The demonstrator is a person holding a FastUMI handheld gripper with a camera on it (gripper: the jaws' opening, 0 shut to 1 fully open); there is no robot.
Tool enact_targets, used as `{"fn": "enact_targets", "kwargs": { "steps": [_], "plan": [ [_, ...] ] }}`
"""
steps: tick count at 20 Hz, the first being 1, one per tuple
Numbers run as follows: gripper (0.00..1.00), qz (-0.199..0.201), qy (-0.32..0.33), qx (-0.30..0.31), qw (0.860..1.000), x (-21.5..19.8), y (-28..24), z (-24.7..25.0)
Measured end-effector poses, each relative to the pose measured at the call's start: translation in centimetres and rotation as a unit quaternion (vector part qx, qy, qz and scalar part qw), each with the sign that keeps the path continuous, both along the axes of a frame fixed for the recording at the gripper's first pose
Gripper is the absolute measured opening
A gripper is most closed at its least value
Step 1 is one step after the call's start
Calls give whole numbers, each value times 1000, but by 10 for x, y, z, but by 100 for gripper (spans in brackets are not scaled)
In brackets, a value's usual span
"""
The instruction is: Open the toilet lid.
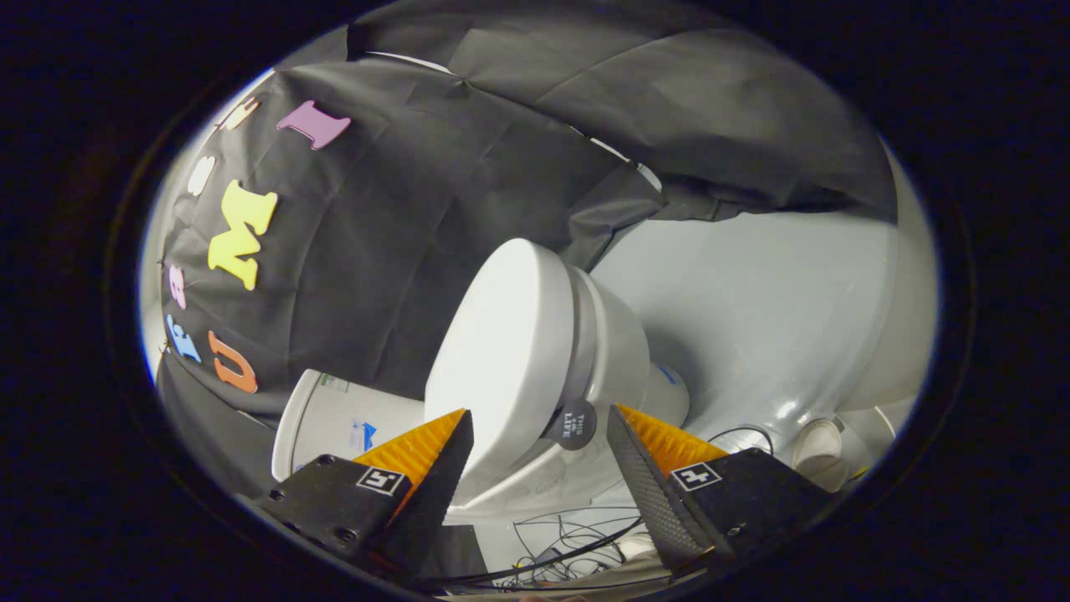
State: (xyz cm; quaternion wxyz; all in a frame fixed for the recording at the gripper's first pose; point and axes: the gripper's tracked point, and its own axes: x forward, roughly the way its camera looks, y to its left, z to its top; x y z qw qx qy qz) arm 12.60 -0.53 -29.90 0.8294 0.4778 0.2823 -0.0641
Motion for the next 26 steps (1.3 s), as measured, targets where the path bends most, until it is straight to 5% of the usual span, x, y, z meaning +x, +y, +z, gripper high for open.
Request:
{"fn": "enact_targets", "kwargs": {
  "steps": [7, 11, 16, 23, 26],
  "plan": [
    [100, 21, 52, 14, 998, 3, 1, -32],
    [100, -5, 84, 109, 990, 3, 5, -51],
    [97, -12, 70, 134, 988, 10, 4, -47],
    [74, -13, 85, 237, 968, 15, 32, -46],
    [66, -11, 84, 229, 970, 19, 32, -48]
  ]
}}
